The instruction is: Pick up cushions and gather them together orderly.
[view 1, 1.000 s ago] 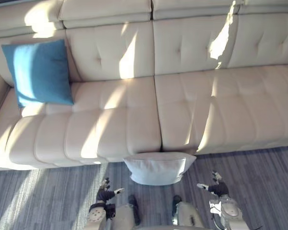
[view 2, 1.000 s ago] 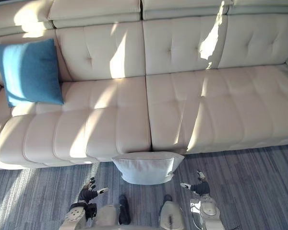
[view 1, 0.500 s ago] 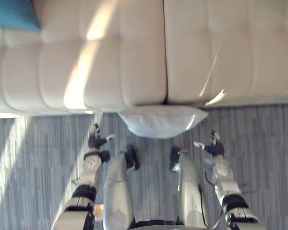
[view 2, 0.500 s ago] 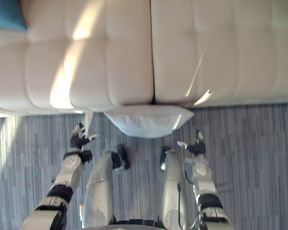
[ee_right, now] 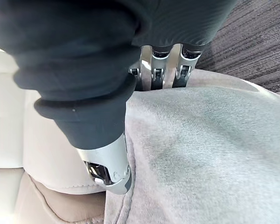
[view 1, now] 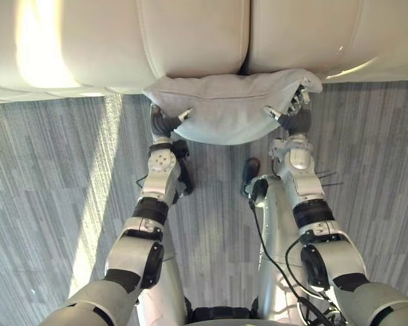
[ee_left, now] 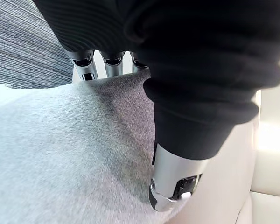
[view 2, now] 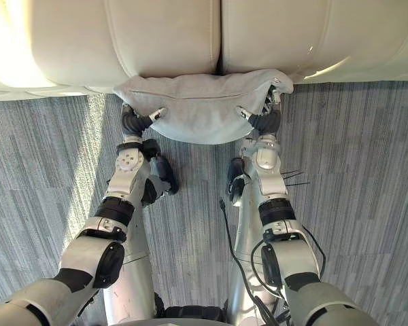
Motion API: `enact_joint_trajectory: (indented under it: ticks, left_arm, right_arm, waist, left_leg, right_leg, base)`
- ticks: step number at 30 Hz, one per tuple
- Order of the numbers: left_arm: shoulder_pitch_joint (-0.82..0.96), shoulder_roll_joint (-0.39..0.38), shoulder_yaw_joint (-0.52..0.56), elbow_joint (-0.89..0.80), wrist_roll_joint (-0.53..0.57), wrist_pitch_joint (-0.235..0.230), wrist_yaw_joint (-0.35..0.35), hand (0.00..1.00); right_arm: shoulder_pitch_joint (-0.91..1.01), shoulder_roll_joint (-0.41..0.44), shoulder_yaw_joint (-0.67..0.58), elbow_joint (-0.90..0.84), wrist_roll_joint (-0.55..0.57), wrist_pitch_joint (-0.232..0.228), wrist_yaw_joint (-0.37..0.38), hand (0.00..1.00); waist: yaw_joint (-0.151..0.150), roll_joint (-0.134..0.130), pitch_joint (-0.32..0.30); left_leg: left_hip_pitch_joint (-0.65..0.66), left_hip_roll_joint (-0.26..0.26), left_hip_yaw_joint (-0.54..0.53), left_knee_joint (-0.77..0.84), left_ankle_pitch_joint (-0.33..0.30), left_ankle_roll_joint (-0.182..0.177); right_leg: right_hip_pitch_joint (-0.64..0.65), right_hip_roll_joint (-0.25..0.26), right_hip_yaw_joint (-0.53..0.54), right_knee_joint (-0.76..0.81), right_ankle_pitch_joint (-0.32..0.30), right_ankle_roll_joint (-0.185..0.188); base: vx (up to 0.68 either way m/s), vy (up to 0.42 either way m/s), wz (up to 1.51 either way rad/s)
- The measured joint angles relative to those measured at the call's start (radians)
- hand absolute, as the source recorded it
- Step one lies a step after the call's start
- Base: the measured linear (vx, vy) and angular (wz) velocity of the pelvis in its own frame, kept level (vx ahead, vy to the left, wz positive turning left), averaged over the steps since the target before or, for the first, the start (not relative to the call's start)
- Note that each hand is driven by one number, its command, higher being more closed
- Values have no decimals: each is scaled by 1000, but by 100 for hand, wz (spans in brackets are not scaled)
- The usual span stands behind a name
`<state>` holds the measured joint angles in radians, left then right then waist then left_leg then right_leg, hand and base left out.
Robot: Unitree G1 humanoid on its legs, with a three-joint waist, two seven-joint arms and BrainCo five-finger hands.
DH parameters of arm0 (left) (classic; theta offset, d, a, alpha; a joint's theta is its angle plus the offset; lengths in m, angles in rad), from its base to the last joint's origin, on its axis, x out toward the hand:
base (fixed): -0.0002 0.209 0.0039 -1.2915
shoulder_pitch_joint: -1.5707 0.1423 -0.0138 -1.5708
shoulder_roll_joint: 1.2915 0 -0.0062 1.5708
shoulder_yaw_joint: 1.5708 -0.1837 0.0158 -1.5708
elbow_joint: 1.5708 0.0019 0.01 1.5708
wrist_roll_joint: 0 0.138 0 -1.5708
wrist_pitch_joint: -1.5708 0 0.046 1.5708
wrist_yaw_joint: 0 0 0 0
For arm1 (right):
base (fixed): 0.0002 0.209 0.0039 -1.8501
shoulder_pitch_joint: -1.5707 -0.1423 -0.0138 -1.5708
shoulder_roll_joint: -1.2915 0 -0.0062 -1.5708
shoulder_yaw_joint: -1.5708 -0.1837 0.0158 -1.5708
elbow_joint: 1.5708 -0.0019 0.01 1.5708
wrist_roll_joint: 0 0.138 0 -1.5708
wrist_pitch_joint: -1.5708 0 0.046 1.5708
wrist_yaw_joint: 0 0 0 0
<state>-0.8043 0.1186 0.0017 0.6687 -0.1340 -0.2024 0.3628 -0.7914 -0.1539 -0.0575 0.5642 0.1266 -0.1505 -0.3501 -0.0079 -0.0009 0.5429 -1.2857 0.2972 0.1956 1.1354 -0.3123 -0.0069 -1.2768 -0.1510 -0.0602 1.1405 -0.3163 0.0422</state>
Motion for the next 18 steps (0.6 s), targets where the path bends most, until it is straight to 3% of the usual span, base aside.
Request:
enact_joint_trajectory:
  ticks: [7, 15, 16, 17, 18]
  left_arm:
    - [15, 4, -61, -140, 13, 2, 57, 100]
    - [248, -13, -176, -437, 42, -12, 75, 100]
    - [276, -25, -186, -451, 42, -16, 75, 100]
    - [348, -47, -208, -489, 42, -23, 74, 100]
    - [402, -62, -228, -533, 41, -28, 74, 100]
  right_arm:
    - [41, -11, 2, -122, 29, -7, 1, 100]
    - [321, 31, 46, -363, 18, -60, 4, 100]
    - [357, 33, 50, -379, 18, -65, 5, 100]
    - [432, 35, 66, -410, 18, -71, 7, 100]
    - [493, 39, 68, -461, 17, -72, 12, 100]
  waist:
    - [-4, 0, -1]
    - [4, -1, -13]
    - [5, -1, -39]
    - [5, -1, -109]
    - [5, 2, -122]
  left_leg:
    - [34, 0, 1, -16, 13, 1]
    - [382, -20, 11, -221, 45, -44]
    - [400, -21, 17, -236, 46, -44]
    - [421, -22, 29, -263, 47, -47]
    - [484, -26, 36, -288, 49, -50]
  right_leg:
    - [31, 1, -3, -10, 2, -4]
    - [388, 5, -52, -197, 19, -24]
    - [405, 5, -54, -212, 19, -24]
    - [423, 4, -56, -240, 18, -22]
    - [489, 2, -61, -268, 18, -21]
  base:
    - [-42, -47, 1]
    - [-11, -88, 7]
    - [89, -60, 6]
    - [153, -28, 2]
    - [176, -15, 2]
